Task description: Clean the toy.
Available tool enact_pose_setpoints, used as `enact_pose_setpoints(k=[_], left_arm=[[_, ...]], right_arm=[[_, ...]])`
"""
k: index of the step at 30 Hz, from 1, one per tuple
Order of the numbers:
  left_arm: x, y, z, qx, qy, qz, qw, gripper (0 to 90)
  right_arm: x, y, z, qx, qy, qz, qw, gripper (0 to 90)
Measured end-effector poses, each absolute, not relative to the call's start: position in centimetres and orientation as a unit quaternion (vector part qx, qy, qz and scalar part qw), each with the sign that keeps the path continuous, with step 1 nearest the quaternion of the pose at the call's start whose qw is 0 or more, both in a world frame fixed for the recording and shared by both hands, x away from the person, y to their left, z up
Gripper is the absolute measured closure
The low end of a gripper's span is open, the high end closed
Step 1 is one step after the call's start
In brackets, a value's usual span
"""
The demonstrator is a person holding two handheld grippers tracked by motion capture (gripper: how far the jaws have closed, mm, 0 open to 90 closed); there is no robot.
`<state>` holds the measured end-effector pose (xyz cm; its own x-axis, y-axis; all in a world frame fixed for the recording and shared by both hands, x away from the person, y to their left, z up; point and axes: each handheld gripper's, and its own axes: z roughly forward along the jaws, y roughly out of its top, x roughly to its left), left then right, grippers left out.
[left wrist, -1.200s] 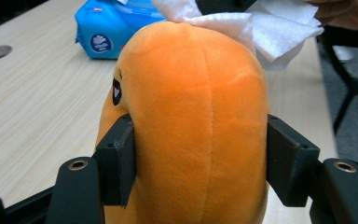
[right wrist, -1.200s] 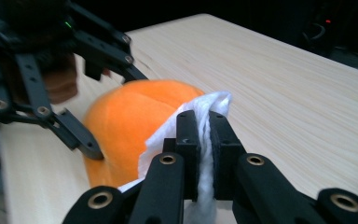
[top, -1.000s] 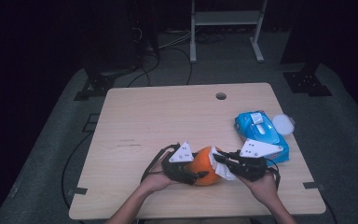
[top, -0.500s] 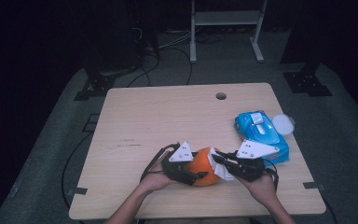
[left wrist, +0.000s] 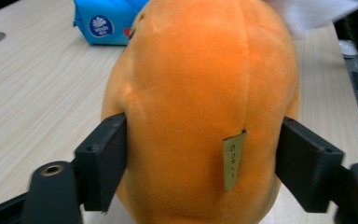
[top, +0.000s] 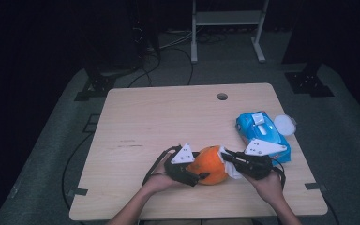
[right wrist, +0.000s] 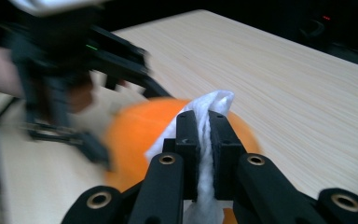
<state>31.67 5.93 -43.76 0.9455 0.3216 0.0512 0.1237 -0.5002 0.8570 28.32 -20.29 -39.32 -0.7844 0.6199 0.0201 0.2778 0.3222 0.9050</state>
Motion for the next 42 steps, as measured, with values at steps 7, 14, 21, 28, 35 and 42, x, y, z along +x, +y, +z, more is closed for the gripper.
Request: enact_pose_setpoints(k=[7, 14, 21, 28, 35, 42], left_arm=[[31.7, 6.1, -43.9, 0.854, 0.128, 0.087, 0.497, 14.5], [31.8, 5.2, -44.5, 0.868, 0.125, 0.100, 0.470, 17.4], [31.5, 6.0, -43.1, 0.868, 0.127, 0.095, 0.470, 37.5], [31.8, 6.2, -42.9, 0.853, 0.143, 0.086, 0.495, 36.4], [32.4, 6.6, -43.5, 0.845, 0.151, 0.076, 0.508, 15.6], [33.1, 6.2, -44.9, 0.854, 0.156, 0.064, 0.492, 9.7]], right_arm=[[28.6, -20.0, -39.4, 0.272, 0.805, 0.500, 0.170, 83.3], [29.3, -21.6, -40.0, 0.311, 0.784, 0.513, 0.158, 83.2], [27.7, -19.0, -38.8, 0.258, 0.797, 0.521, 0.161, 83.4], [29.1, -20.1, -40.4, 0.295, 0.797, 0.499, 0.167, 83.5], [27.8, -18.2, -39.5, 0.254, 0.811, 0.492, 0.187, 83.5], [29.2, -20.7, -40.3, 0.299, 0.797, 0.497, 0.168, 83.4]])
